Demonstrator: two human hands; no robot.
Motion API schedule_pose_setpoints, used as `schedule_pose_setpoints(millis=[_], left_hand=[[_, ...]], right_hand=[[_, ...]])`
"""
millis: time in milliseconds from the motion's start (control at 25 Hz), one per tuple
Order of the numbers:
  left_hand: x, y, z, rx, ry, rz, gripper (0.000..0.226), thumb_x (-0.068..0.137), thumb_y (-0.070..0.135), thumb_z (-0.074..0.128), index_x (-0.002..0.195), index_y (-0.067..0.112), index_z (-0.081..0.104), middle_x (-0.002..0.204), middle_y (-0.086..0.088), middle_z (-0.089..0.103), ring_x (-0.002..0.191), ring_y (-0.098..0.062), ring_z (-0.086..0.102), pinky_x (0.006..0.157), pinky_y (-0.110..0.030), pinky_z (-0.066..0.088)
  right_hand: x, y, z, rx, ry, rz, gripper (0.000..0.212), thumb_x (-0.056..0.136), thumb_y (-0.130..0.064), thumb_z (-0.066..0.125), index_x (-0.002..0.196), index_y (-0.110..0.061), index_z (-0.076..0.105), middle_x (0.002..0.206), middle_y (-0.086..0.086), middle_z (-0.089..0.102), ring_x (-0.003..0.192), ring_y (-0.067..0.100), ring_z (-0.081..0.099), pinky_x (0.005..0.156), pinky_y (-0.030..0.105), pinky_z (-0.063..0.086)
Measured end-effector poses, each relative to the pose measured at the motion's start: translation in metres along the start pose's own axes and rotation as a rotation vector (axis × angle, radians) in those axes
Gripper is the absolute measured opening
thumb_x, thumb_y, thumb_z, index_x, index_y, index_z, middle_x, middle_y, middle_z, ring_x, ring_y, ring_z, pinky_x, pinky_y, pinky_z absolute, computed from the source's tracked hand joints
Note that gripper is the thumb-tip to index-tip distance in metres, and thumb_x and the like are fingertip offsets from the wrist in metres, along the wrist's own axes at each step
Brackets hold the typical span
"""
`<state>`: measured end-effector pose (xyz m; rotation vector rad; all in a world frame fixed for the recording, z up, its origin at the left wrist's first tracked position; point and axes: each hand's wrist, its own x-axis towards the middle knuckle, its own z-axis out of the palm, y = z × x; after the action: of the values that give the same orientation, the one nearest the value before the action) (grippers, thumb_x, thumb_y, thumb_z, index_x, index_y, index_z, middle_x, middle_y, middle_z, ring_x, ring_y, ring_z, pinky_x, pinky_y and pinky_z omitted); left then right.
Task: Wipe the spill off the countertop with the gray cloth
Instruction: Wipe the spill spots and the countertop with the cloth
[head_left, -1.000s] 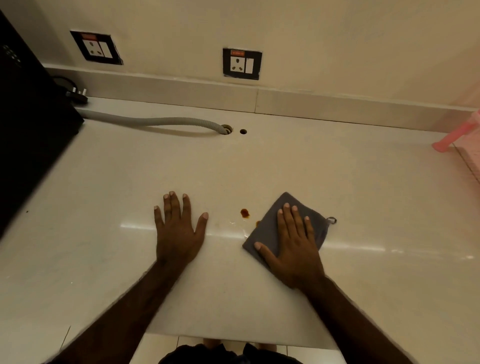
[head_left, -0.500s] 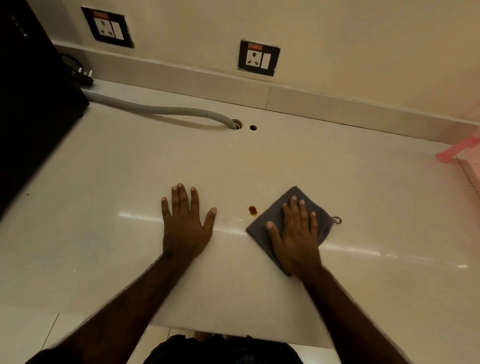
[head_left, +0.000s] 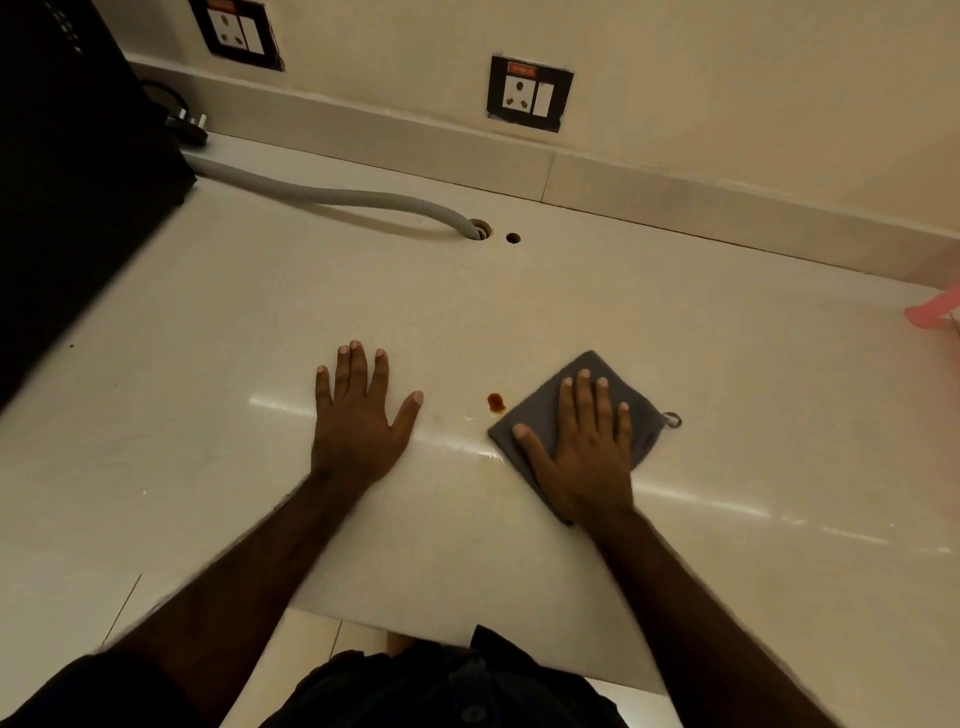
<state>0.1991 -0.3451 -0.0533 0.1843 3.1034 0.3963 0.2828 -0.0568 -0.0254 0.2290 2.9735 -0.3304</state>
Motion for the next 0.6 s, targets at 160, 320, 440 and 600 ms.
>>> schedule_pose_setpoints(millis=[160, 320, 440, 600], left_hand=[[0.001, -0.001, -0.001, -0.008, -0.009, -0.004, 0.091, 0.097, 0.078, 0.006, 0.167, 0.02, 0.005, 0.175, -0.01, -0.007, 0.161, -0.024, -0.012, 0.131, -0.053, -0.004], [-0.001, 0.0, -0.001, 0.006, -0.02, -0.011, 0.09, 0.097, 0.078, 0.007, 0.167, 0.021, 0.003, 0.175, -0.009, -0.008, 0.161, -0.024, -0.013, 0.131, -0.053, -0.003], [0.0, 0.001, -0.002, 0.006, -0.017, -0.018, 0.09, 0.097, 0.077, 0.008, 0.167, 0.021, 0.004, 0.175, -0.009, -0.007, 0.162, -0.023, -0.012, 0.131, -0.053, -0.002], [0.001, 0.002, 0.0, 0.008, -0.036, -0.026, 0.089, 0.098, 0.077, 0.01, 0.167, 0.021, 0.002, 0.175, -0.009, -0.007, 0.161, -0.023, -0.012, 0.131, -0.052, -0.003]], right_hand=[[-0.041, 0.045, 0.008, -0.019, -0.044, -0.187, 0.098, 0.098, -0.089, 0.016, 0.17, -0.031, -0.018, 0.18, -0.007, -0.024, 0.166, 0.018, -0.024, 0.135, 0.055, -0.007], [0.001, 0.072, -0.02, -0.038, -0.052, -0.003, 0.108, 0.092, -0.093, 0.009, 0.172, -0.023, -0.011, 0.182, 0.001, -0.016, 0.167, 0.023, -0.02, 0.136, 0.058, -0.004], [0.03, 0.031, -0.021, 0.038, -0.017, 0.138, 0.114, 0.092, -0.094, 0.011, 0.172, -0.015, -0.005, 0.182, 0.007, -0.012, 0.168, 0.03, -0.016, 0.135, 0.061, -0.005], [-0.016, 0.001, 0.006, 0.02, -0.009, -0.042, 0.115, 0.091, -0.097, 0.013, 0.172, -0.018, -0.008, 0.181, 0.004, -0.018, 0.167, 0.027, -0.021, 0.134, 0.056, -0.011]])
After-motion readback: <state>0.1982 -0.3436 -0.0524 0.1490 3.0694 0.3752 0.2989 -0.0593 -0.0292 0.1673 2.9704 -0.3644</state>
